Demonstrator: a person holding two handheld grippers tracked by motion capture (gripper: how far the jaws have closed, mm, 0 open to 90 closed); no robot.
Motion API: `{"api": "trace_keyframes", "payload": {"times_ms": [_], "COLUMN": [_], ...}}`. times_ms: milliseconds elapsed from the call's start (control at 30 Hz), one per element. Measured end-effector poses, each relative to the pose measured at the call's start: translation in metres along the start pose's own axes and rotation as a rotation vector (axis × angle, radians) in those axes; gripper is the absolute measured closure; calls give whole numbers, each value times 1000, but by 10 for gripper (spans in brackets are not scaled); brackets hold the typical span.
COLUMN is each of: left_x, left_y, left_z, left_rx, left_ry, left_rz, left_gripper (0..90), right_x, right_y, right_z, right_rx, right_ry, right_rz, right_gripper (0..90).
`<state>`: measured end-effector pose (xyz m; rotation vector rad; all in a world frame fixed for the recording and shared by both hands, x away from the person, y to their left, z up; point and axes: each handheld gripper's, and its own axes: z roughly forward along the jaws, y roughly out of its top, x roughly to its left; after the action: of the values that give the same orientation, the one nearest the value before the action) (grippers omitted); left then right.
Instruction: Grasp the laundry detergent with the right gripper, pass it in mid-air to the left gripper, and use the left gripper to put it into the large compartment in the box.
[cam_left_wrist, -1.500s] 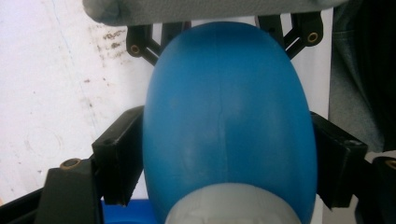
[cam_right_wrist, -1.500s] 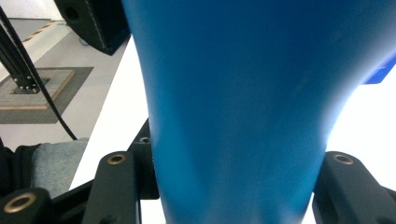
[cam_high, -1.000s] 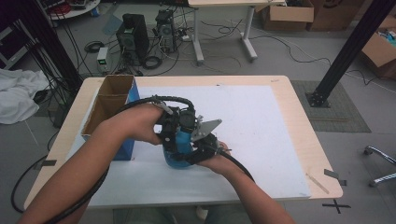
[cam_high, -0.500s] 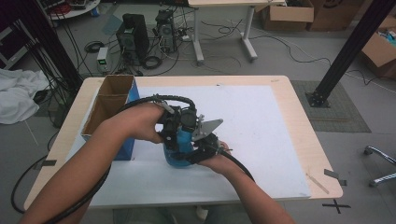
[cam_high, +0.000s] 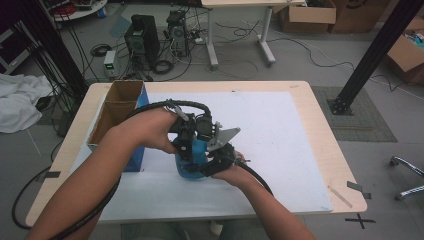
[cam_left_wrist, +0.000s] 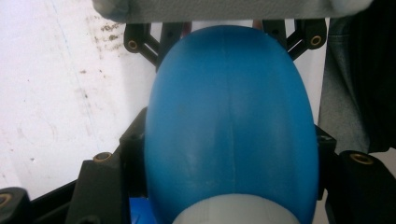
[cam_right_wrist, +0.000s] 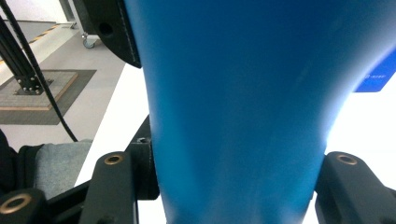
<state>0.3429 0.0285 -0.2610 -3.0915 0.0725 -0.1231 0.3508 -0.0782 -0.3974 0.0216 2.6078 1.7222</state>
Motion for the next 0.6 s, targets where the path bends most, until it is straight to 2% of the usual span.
{"api": "trace_keyframes", "payload": {"times_ms": [167,300,600], "left_x": [0,0,1], "left_y": [2,3,3], "left_z": [-3,-3,-5], "left_rx": [13,13,18], "left_ry": [2,2,-7], "left_rz": [-1,-2,-10], "left_gripper": [387,387,386], "right_x": [1,-1,-2], "right_y": [1,0,-1], "right_z": [-2,-4,-9], "right_rx": [-10,-23,-32], "right_ry": [-10,-15,38], "right_rz": [-6,17,66], "right_gripper": [411,337,197]}}
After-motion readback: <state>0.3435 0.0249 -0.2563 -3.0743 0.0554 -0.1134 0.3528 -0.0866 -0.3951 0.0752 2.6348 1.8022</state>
